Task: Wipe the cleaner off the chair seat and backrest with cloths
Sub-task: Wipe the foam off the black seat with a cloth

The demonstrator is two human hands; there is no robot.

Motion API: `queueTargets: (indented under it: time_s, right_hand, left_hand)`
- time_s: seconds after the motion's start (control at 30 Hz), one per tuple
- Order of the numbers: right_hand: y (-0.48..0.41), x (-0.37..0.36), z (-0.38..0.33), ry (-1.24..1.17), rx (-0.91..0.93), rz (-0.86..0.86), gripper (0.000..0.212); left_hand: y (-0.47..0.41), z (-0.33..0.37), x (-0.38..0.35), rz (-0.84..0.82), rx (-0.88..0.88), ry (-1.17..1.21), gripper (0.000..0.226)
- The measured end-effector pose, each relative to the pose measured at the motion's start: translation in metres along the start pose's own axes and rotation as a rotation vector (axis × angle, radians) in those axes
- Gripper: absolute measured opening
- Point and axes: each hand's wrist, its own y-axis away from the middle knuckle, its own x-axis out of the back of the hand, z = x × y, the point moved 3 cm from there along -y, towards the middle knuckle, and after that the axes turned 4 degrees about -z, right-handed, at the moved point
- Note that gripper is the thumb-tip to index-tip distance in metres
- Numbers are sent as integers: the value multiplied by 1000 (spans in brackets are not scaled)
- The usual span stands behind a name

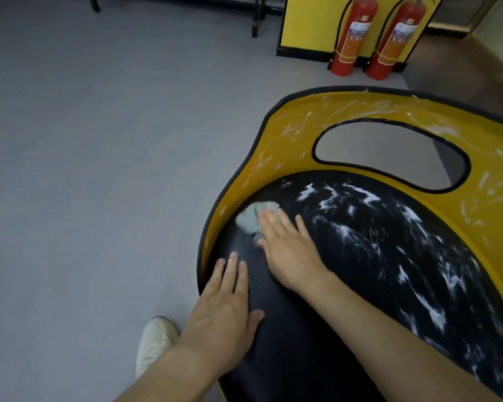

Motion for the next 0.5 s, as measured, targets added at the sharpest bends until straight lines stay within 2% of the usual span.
queueTargets:
  time_s: [0.1,0.17,0.5]
  right_hand:
    - [-38,18,49,-74,-159,24,60]
    - [-44,22,71,-68,-199,25,60]
    - [72,-12,64,11,-89,83,58]
  left_hand:
    - [-16,11,11,32,-51,36,80]
    - [-28,12,15,56,-46,48,80]
    - [-107,21,24,-9,-53,-77,86]
